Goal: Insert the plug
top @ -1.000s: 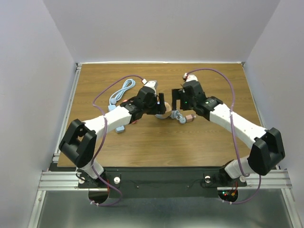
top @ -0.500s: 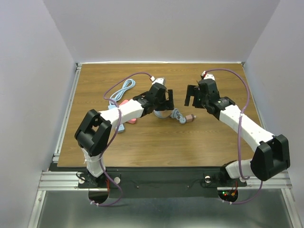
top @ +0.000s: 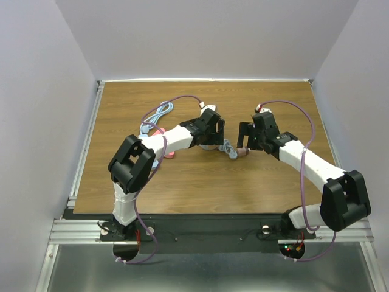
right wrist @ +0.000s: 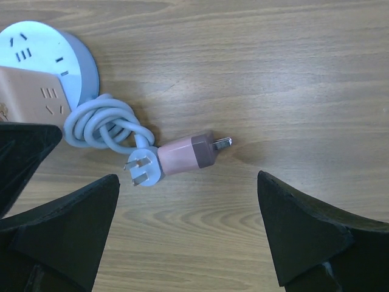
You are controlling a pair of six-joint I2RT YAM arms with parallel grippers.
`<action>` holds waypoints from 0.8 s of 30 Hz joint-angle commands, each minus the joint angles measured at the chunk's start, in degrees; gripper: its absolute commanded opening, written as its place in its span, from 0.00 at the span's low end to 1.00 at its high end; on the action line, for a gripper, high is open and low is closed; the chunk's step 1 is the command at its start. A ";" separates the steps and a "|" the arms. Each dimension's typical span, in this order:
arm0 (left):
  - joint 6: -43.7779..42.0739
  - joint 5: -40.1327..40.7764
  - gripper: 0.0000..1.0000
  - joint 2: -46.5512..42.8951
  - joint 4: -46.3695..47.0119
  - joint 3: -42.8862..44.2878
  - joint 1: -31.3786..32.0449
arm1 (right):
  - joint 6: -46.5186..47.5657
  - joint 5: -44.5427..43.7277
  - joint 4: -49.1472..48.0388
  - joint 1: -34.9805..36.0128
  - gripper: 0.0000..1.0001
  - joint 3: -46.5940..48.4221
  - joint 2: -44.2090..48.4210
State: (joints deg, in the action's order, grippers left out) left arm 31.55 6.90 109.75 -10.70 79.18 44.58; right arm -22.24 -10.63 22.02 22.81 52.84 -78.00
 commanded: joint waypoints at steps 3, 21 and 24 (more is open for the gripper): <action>-5.00 1.36 0.63 1.07 -2.84 3.00 0.69 | 0.71 1.14 -2.77 -0.40 1.00 0.34 1.53; -30.93 -2.51 0.19 -5.08 -7.92 -4.56 0.60 | 0.62 4.48 -3.04 -0.40 1.00 0.07 -0.75; -31.20 -1.71 0.15 -6.91 -8.99 -3.85 0.51 | 0.27 5.27 -3.21 -0.31 1.00 0.94 -1.37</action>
State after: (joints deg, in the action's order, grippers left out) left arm 5.98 3.77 106.83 -13.28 75.33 44.99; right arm -21.67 -6.79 21.52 22.81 52.42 -78.81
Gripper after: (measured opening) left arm 0.729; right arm 0.995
